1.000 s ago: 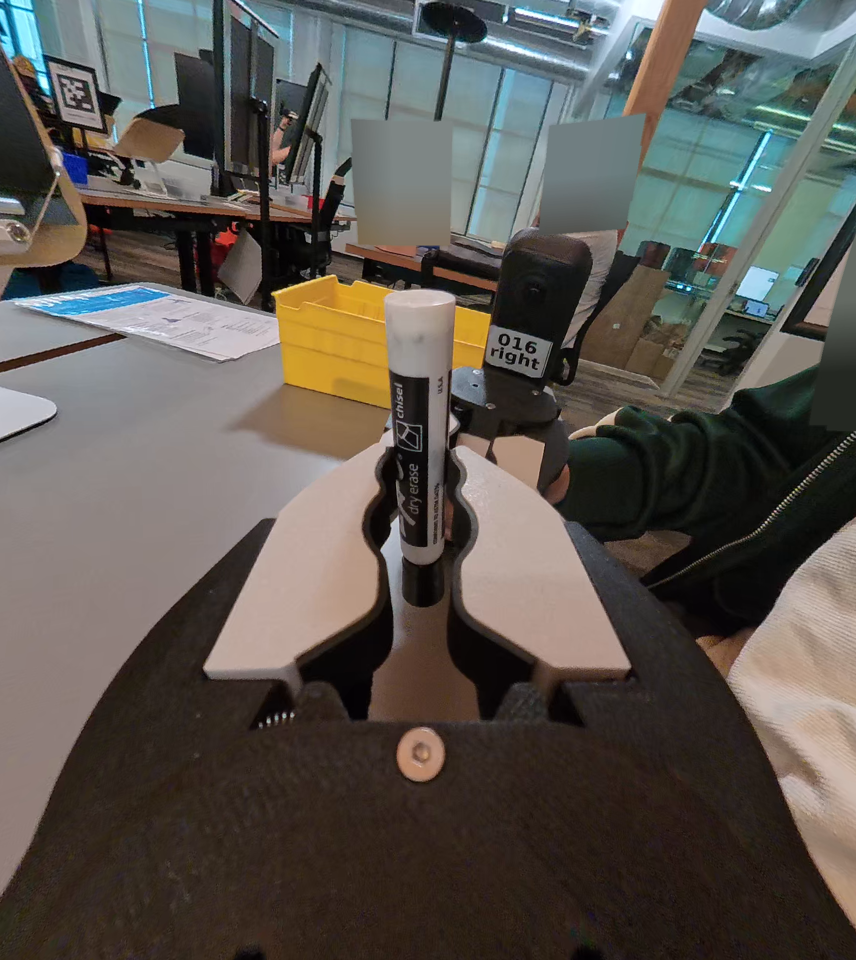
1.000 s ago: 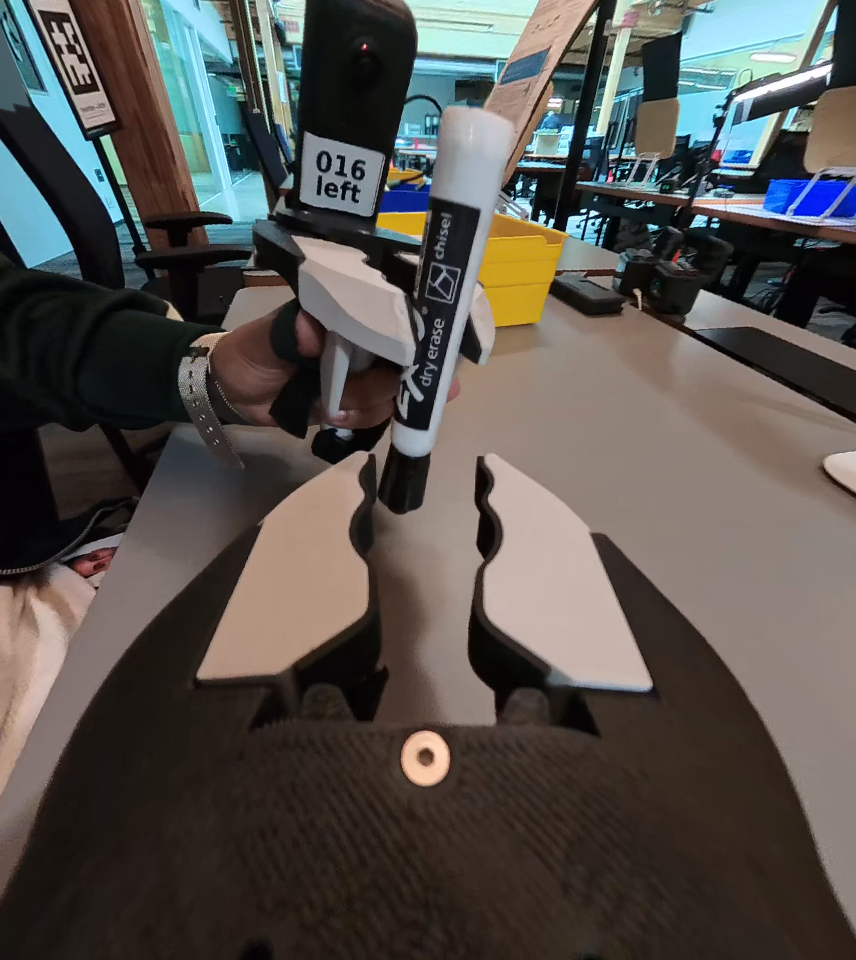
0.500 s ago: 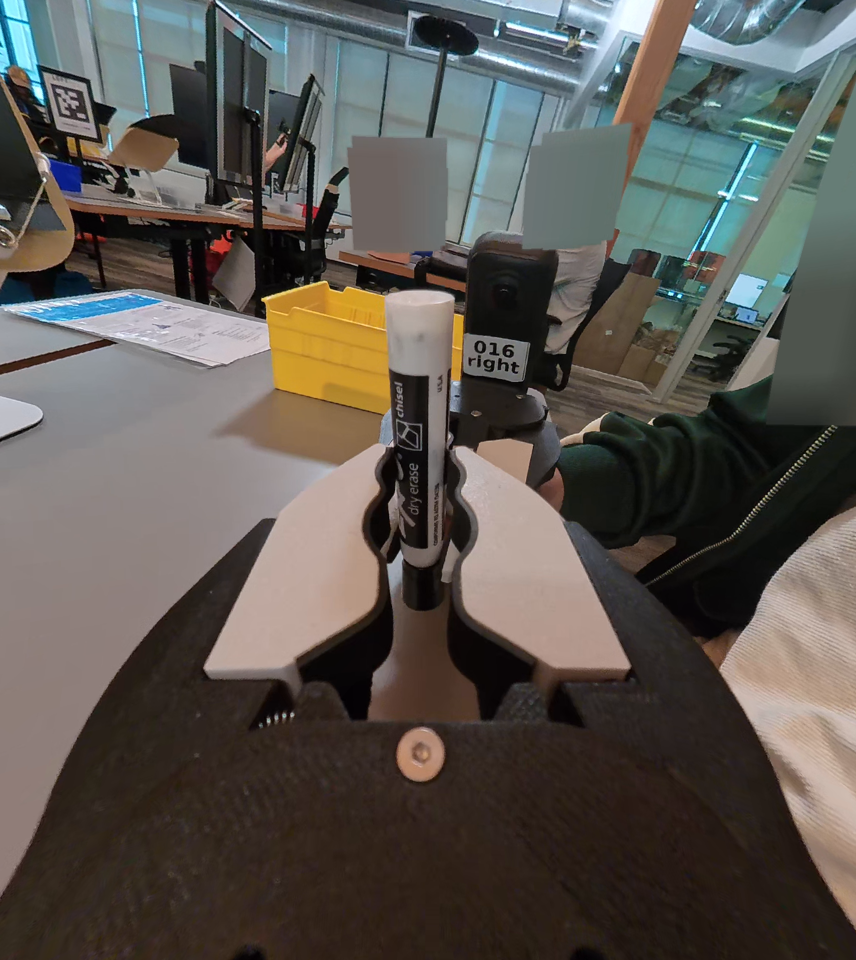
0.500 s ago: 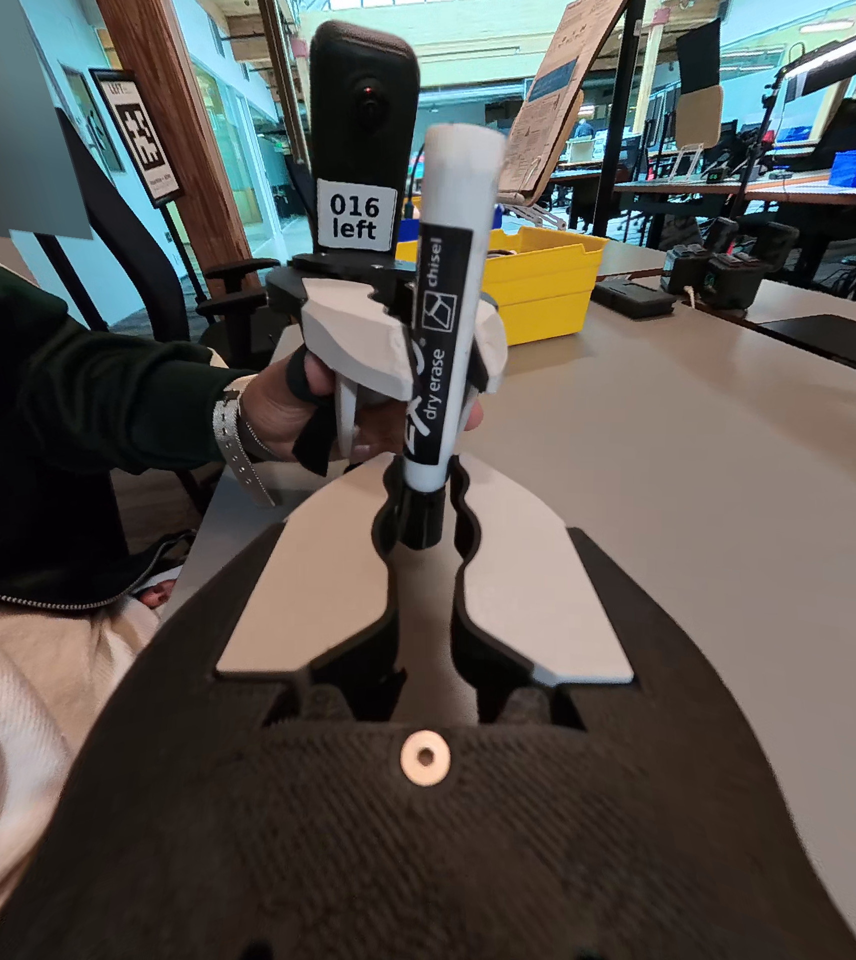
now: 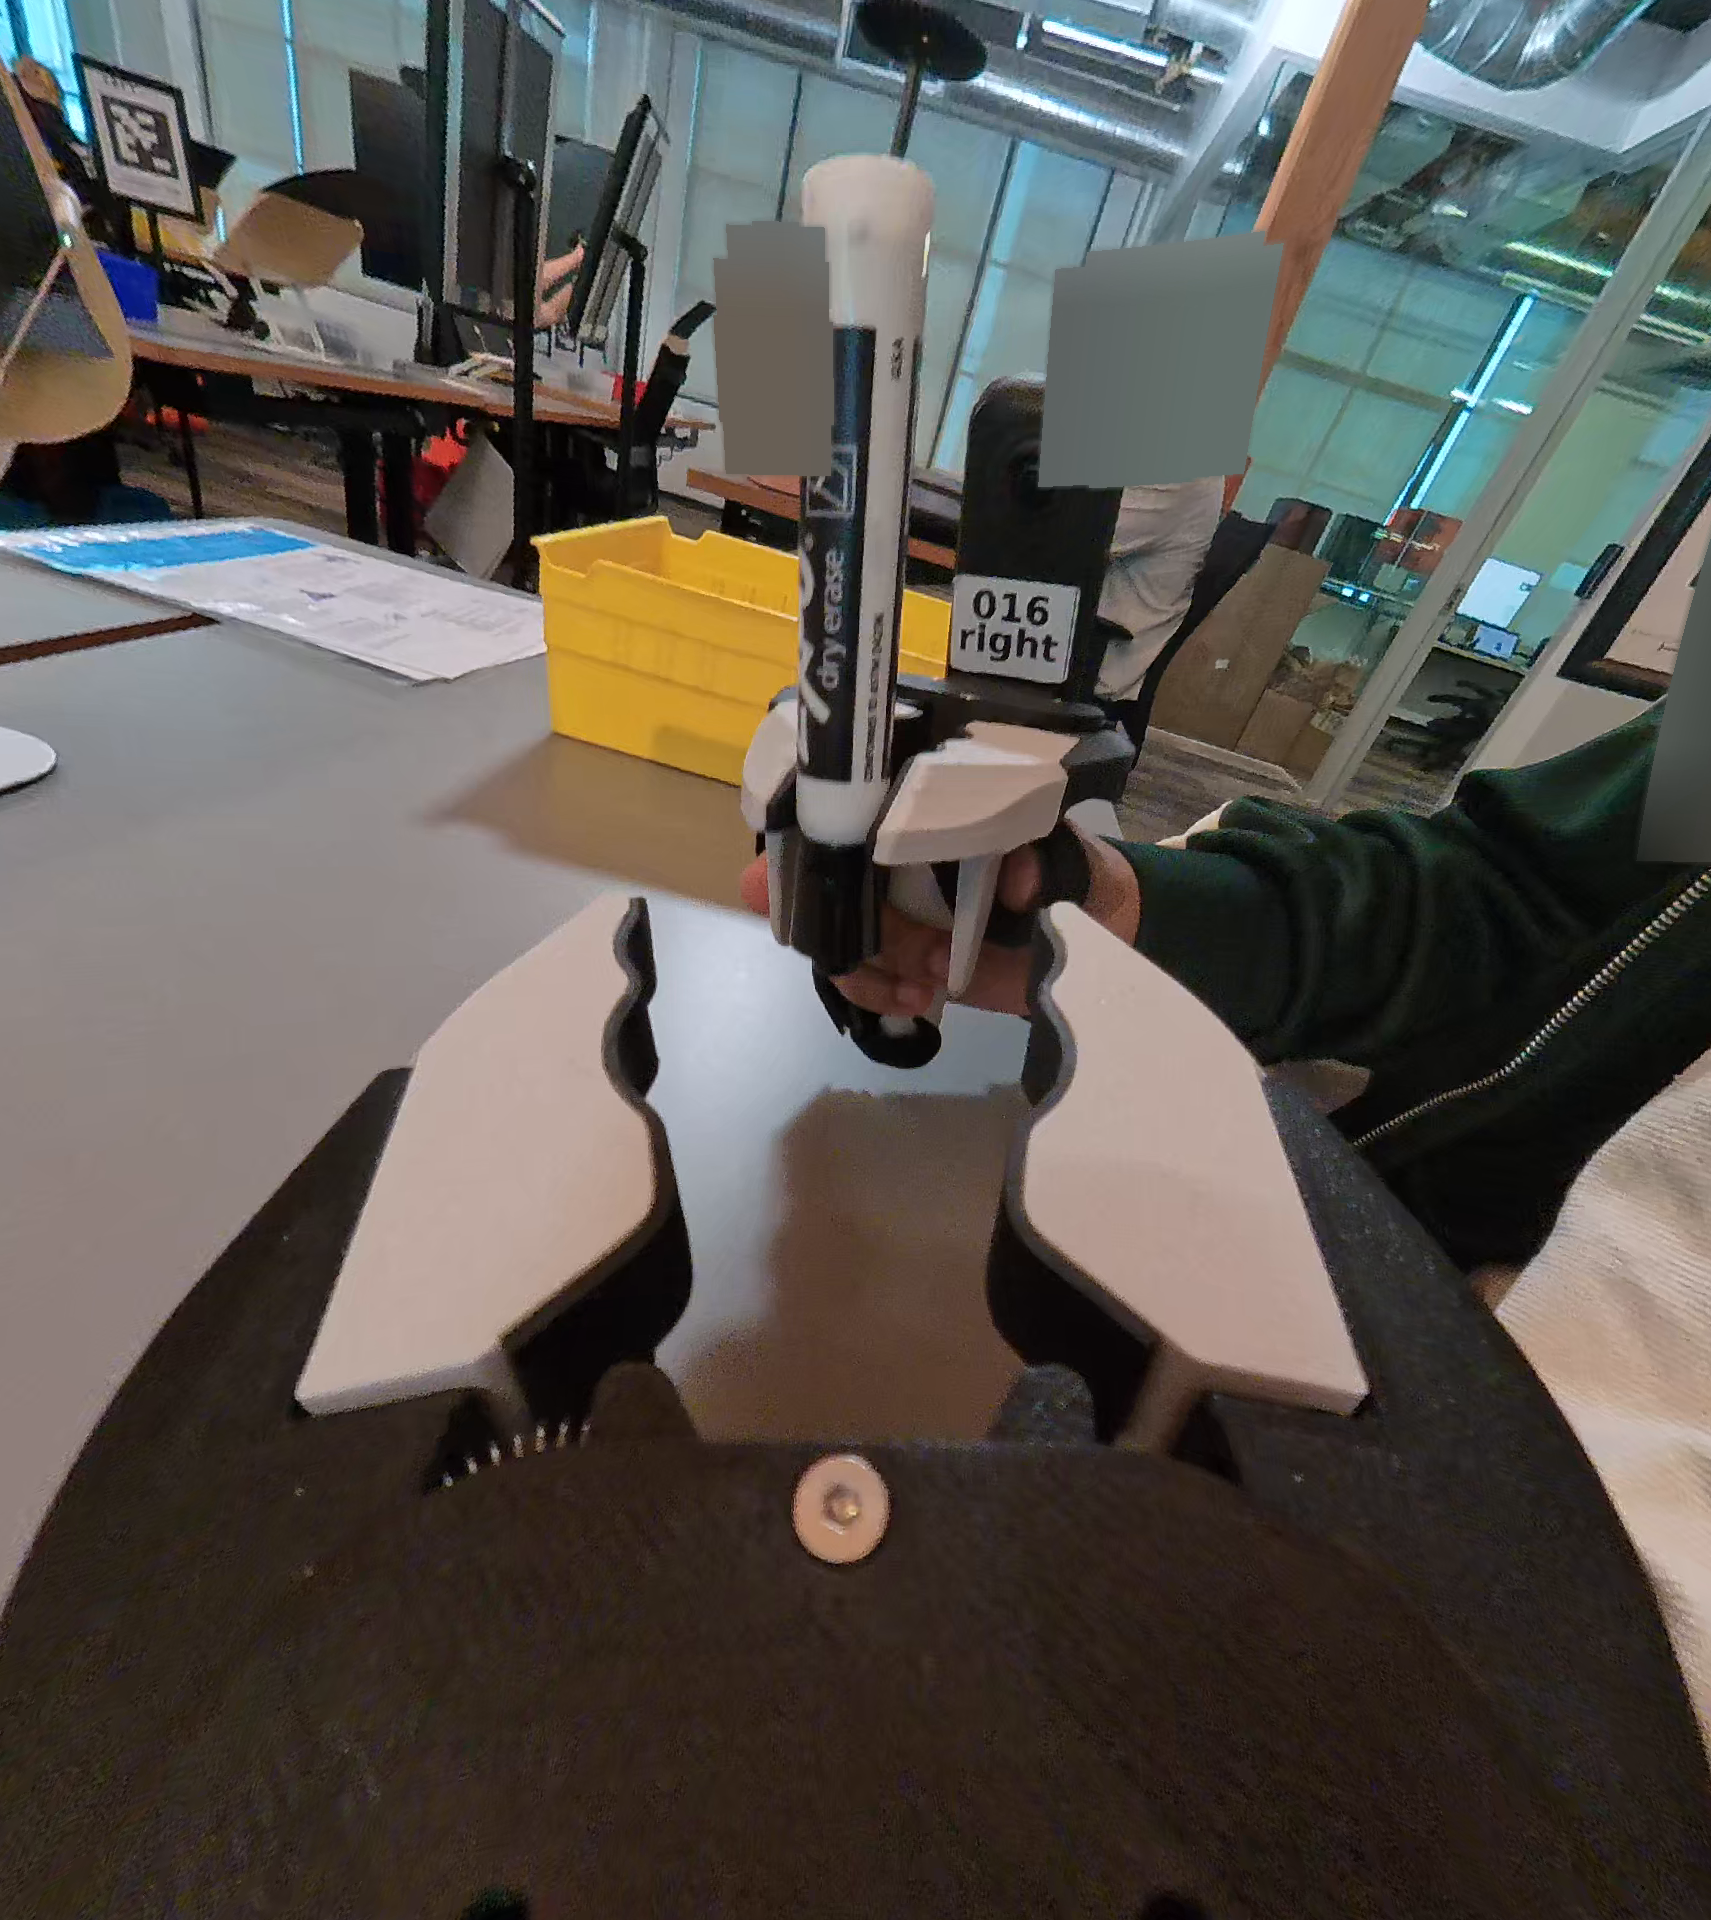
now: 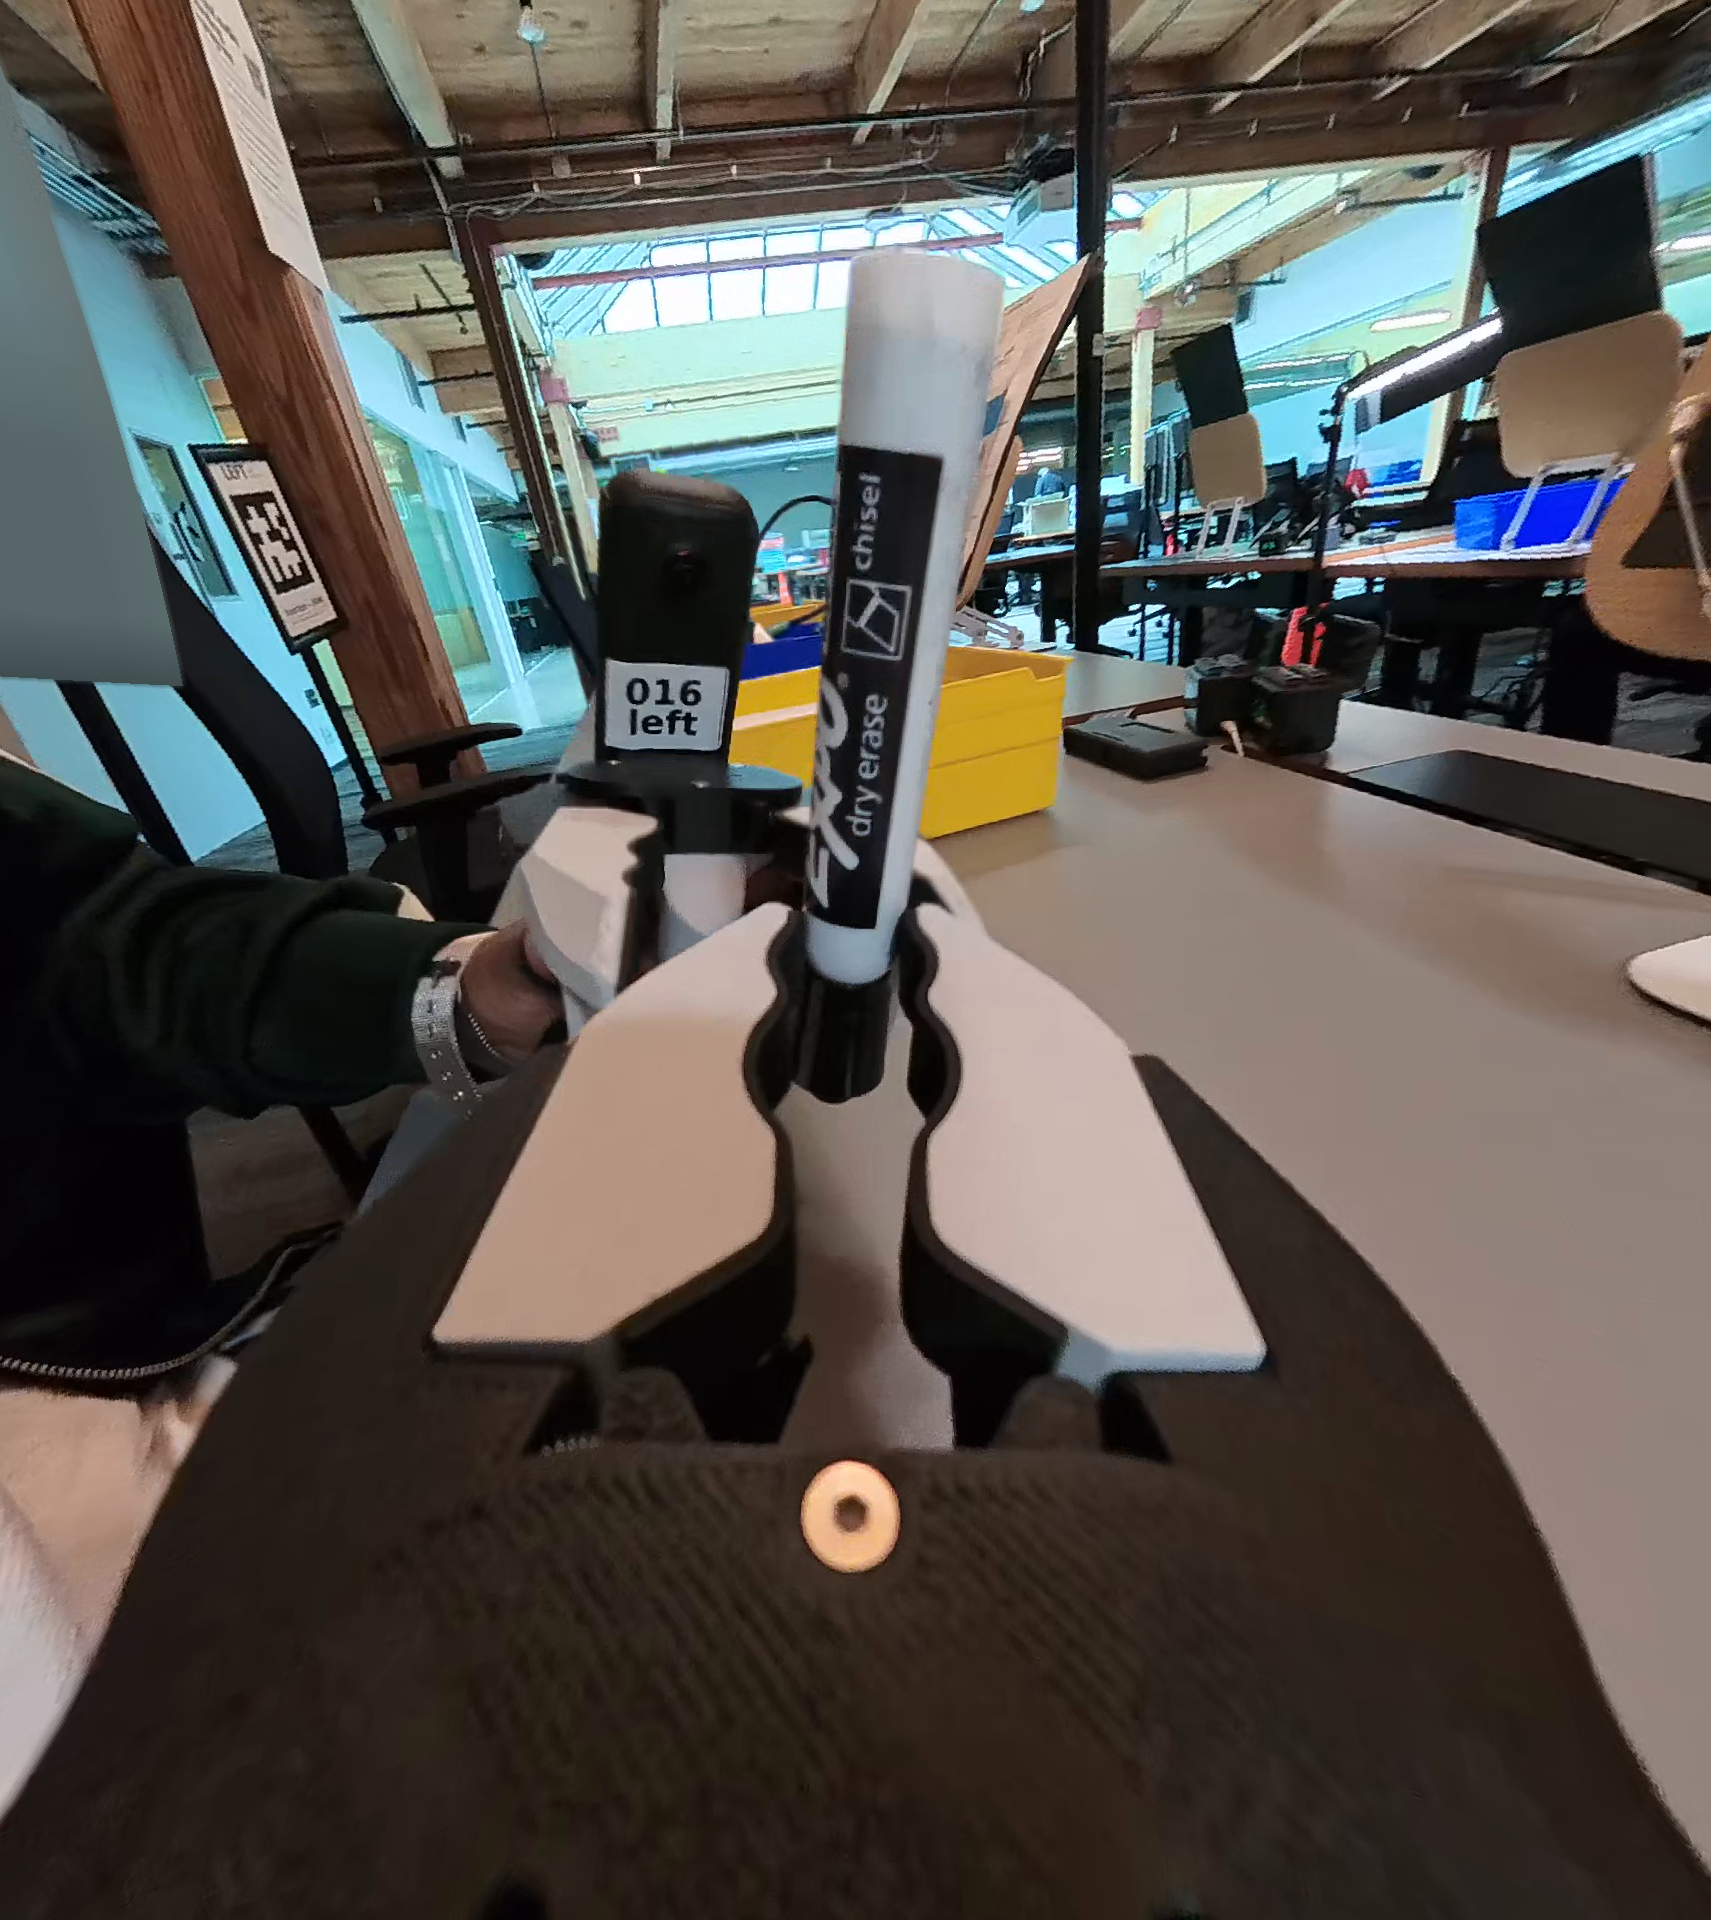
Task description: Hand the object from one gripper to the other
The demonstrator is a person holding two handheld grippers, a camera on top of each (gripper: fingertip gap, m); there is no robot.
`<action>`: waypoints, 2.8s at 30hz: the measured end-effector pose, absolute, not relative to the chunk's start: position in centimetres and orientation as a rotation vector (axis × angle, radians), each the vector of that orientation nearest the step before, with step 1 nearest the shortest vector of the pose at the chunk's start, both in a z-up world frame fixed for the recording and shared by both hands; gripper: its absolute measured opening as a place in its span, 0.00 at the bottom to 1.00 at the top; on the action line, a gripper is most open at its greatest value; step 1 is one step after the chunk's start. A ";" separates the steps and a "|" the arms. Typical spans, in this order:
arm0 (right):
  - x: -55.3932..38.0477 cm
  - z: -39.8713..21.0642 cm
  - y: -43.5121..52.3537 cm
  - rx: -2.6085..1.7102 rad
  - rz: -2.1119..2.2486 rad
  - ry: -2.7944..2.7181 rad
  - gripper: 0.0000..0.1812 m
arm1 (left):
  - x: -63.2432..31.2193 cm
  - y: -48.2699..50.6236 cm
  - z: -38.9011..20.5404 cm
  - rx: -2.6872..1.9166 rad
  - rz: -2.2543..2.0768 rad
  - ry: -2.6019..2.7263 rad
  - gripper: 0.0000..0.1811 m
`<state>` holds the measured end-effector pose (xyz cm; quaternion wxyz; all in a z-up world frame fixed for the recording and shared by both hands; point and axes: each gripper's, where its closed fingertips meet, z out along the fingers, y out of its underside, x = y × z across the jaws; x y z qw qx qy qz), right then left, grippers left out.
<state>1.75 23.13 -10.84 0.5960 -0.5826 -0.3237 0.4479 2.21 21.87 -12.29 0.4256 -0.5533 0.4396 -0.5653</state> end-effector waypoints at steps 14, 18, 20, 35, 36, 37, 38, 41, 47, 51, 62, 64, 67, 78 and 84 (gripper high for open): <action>1.4 -10.7 22.8 -1.335 1.055 -0.766 0.10 | 2.5 21.6 -14.0 -1.456 -1.492 1.137 0.25; 0.7 -10.8 22.3 -1.330 1.082 -0.781 0.10 | 2.7 20.6 -14.0 -1.434 -1.531 1.186 0.19; 0.3 -10.8 22.1 -1.329 1.093 -0.791 0.10 | 2.9 20.4 -14.1 -1.425 -1.530 1.199 0.18; -0.5 -11.3 21.6 -1.336 1.077 -0.844 0.10 | 2.7 19.9 -13.7 -1.388 -1.557 1.228 0.11; -0.5 -11.3 21.7 -1.337 1.070 -0.843 0.11 | 2.7 19.9 -13.7 -1.388 -1.552 1.228 0.11; -0.4 -11.3 21.9 -1.344 1.053 -0.830 0.16 | 2.7 19.9 -13.6 -1.385 -1.552 1.228 0.11; -0.2 -11.2 22.4 -1.354 1.031 -0.801 0.27 | 2.7 20.0 -13.5 -1.383 -1.551 1.225 0.11; 0.8 -10.6 23.5 -1.354 1.031 -0.687 0.46 | 2.6 20.1 -13.5 -1.382 -1.554 1.215 0.11; 2.9 -9.6 24.7 -1.327 1.098 -0.522 0.52 | 2.5 20.3 -13.4 -1.381 -1.557 1.202 0.11; 3.4 -9.3 24.9 -1.310 1.099 -0.497 0.53 | 2.5 20.3 -13.4 -1.382 -1.554 1.202 0.11; 1.0 -9.1 22.3 -1.224 1.053 -0.723 0.33 | 2.7 20.1 -13.8 -1.394 -1.546 1.223 0.11; 0.5 -9.3 21.7 -1.215 1.045 -0.778 0.26 | 2.8 20.0 -14.0 -1.394 -1.540 1.235 0.11; 0.0 -9.6 21.3 -1.216 1.038 -0.827 0.19 | 3.0 19.7 -14.1 -1.393 -1.527 1.257 0.11; 0.0 -9.9 21.2 -1.232 1.030 -0.837 0.11 | 3.2 19.4 -14.4 -1.387 -1.515 1.271 0.11; -0.1 -10.1 21.3 -1.241 1.010 -0.850 0.11 | 3.2 20.0 -14.2 -1.408 -1.525 1.222 0.20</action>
